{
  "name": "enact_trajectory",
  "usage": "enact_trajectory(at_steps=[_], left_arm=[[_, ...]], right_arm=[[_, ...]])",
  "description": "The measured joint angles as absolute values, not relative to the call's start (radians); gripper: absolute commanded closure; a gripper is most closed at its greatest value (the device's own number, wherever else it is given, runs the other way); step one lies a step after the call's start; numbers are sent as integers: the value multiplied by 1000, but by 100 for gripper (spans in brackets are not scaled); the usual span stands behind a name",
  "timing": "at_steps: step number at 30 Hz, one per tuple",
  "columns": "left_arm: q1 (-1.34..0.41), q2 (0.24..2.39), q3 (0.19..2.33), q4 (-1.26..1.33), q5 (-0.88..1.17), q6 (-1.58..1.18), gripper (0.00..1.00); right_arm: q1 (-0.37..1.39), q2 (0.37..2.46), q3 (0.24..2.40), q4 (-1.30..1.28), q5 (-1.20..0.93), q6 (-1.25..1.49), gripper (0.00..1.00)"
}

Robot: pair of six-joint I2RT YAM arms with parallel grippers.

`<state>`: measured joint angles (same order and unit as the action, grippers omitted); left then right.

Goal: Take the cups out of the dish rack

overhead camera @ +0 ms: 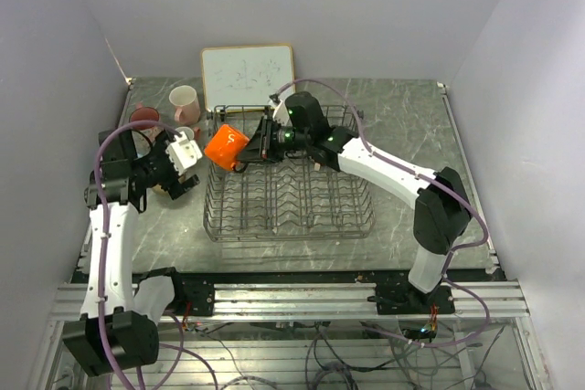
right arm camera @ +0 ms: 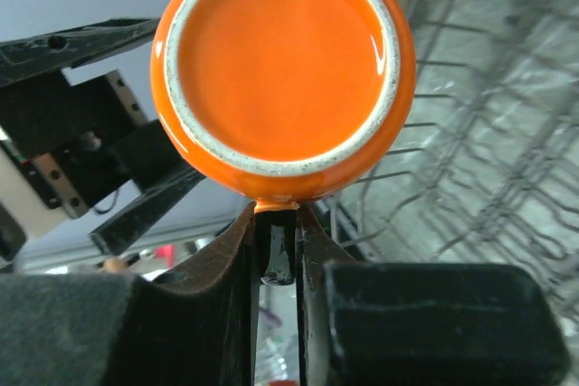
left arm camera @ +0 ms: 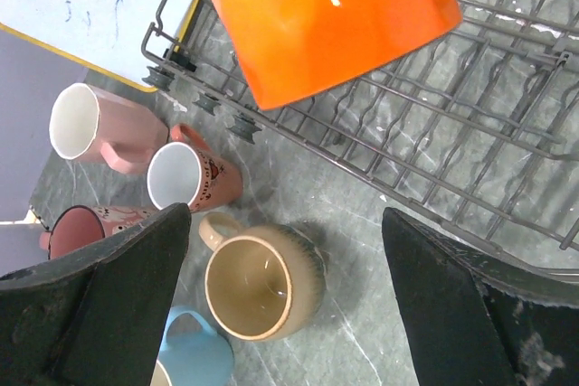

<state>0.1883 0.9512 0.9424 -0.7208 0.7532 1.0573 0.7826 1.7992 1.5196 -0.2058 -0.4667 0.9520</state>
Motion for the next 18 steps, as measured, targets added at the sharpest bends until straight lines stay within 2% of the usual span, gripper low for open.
enact_trajectory(at_steps=[7, 18], left_arm=[[188, 876, 925, -680, 786, 1034, 6], [188, 850, 952, -664, 873, 974, 14]], right_arm=[[788, 1798, 1377, 66, -636, 1180, 100], [825, 1798, 1282, 425, -739, 1444, 100]])
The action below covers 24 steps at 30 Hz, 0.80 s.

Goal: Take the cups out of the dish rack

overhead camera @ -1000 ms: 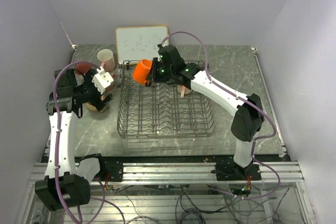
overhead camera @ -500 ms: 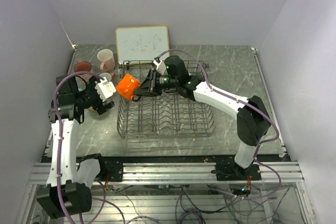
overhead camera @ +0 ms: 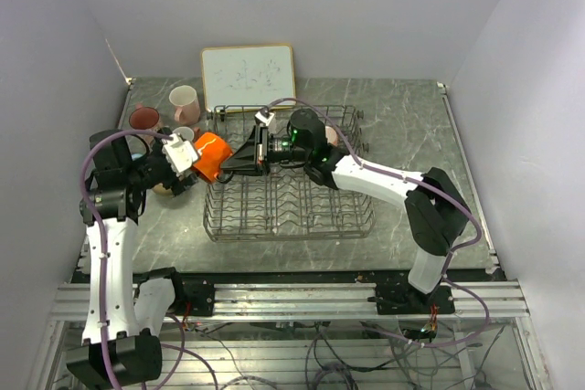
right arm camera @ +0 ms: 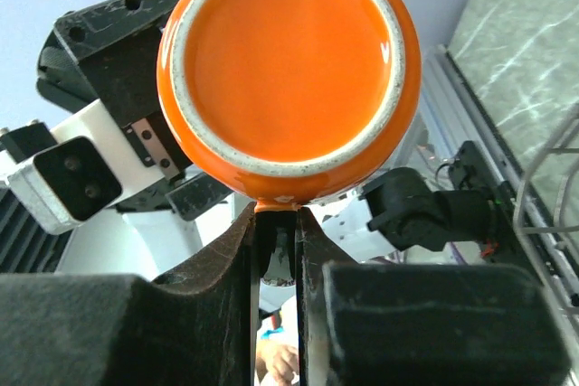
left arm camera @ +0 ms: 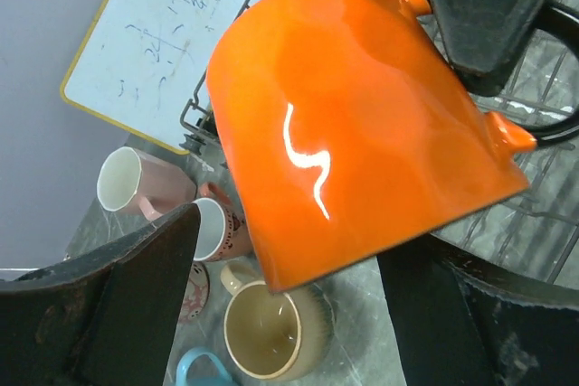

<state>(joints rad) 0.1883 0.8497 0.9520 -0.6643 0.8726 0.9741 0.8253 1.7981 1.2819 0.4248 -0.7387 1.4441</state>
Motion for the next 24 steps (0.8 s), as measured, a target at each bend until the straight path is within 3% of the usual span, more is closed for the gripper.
enact_trajectory(at_steps=[8, 14, 18, 24], left_arm=[[188, 820, 955, -639, 902, 925, 29], [190, 804, 956, -628, 905, 918, 70], [192, 796, 962, -584, 910, 875, 91], [187, 822, 968, -627, 832, 833, 93]], right_arm=[[859, 1800, 1253, 572, -770, 1552, 100], [872, 1823, 1248, 649, -772, 1634, 98], [889, 1843, 1226, 681, -779, 1666, 70], [891, 1853, 1215, 668, -772, 1619, 39]])
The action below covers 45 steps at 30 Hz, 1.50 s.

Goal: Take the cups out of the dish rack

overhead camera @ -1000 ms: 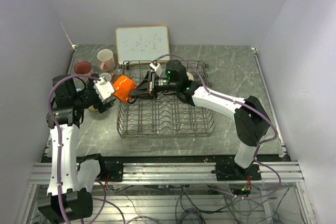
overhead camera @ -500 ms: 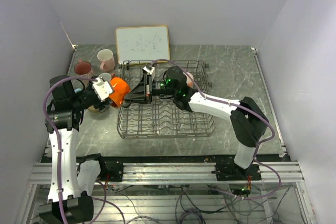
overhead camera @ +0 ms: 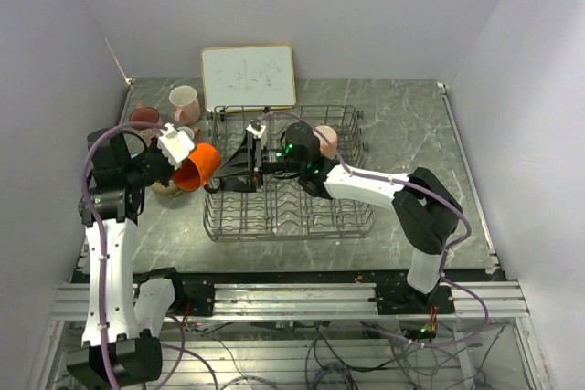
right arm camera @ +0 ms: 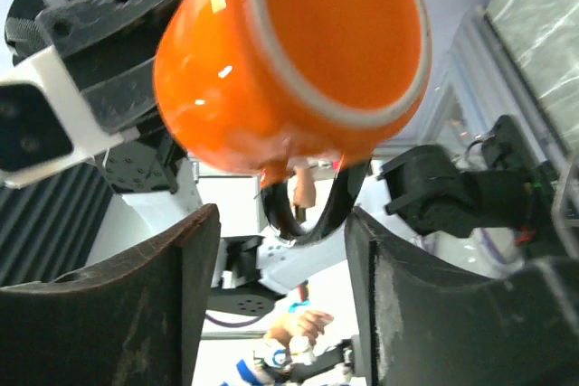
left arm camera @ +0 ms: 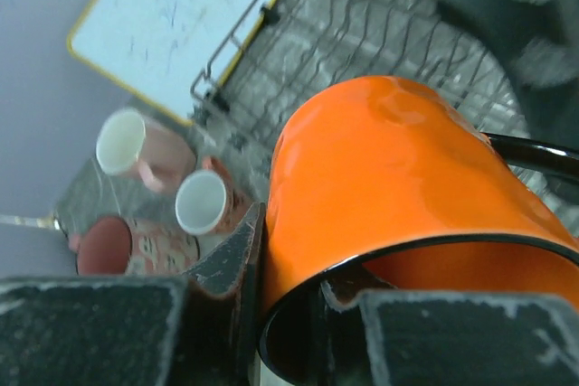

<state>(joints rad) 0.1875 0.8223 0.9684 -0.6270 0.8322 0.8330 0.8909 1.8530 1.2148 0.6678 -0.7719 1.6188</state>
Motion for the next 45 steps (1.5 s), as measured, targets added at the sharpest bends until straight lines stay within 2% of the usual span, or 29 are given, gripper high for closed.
enact_trajectory(at_steps=[5, 10, 15, 20, 24, 34, 45], left_arm=[[186, 907, 1002, -720, 590, 828, 93], [204, 1015, 1066, -848, 300, 877, 93], [358, 1066, 1086, -945, 131, 967, 93], [582, 1109, 1113, -960, 96, 1059, 93], [667, 1179, 1099, -928, 97, 1071, 93], [678, 1306, 921, -727, 105, 1013, 93], [678, 1382, 900, -587, 97, 986, 93]], right_arm=[[805, 1790, 1193, 517, -749, 1479, 30], [697, 1682, 1190, 254, -661, 1276, 27], [646, 1607, 1240, -26, -522, 1057, 26], [605, 1561, 1248, -204, -408, 920, 25], [572, 1547, 1248, -302, -307, 841, 25], [554, 1546, 1246, -443, -109, 719, 25], [544, 1545, 1225, -473, -36, 682, 25]])
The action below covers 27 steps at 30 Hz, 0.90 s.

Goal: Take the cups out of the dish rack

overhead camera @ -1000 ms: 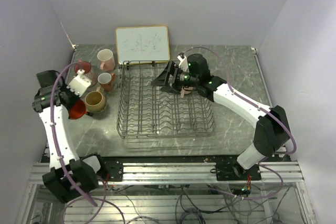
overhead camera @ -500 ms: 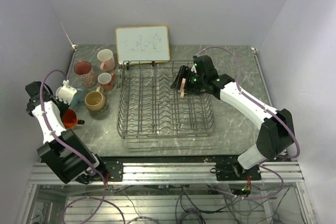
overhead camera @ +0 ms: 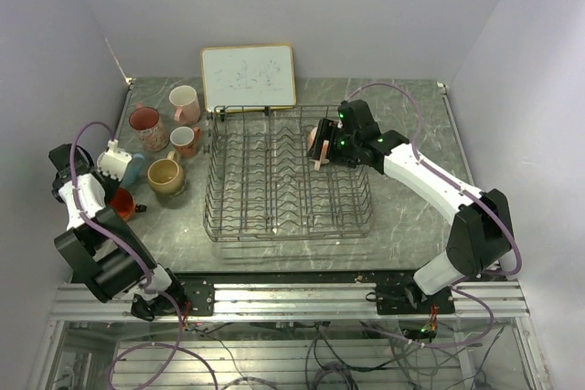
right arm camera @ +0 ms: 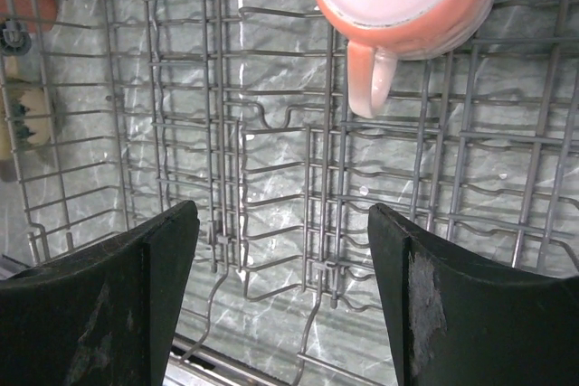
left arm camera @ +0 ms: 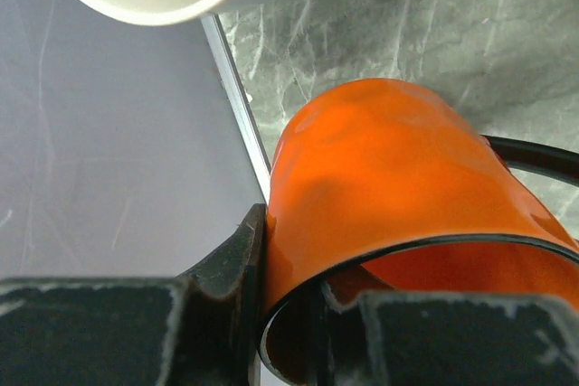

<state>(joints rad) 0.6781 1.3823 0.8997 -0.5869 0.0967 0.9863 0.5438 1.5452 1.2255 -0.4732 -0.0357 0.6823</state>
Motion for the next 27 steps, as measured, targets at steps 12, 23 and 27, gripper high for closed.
enact_trajectory(at_steps=[12, 23, 27], left_arm=[[678, 1427, 855, -535, 67, 986, 56], [678, 1422, 876, -529, 64, 979, 21], [678, 1398, 891, -556, 65, 979, 14]], right_arm=[[551, 1567, 1224, -479, 128, 657, 23], [633, 1718, 1297, -492, 352, 631, 32], [659, 1773, 1321, -489, 417, 629, 34]])
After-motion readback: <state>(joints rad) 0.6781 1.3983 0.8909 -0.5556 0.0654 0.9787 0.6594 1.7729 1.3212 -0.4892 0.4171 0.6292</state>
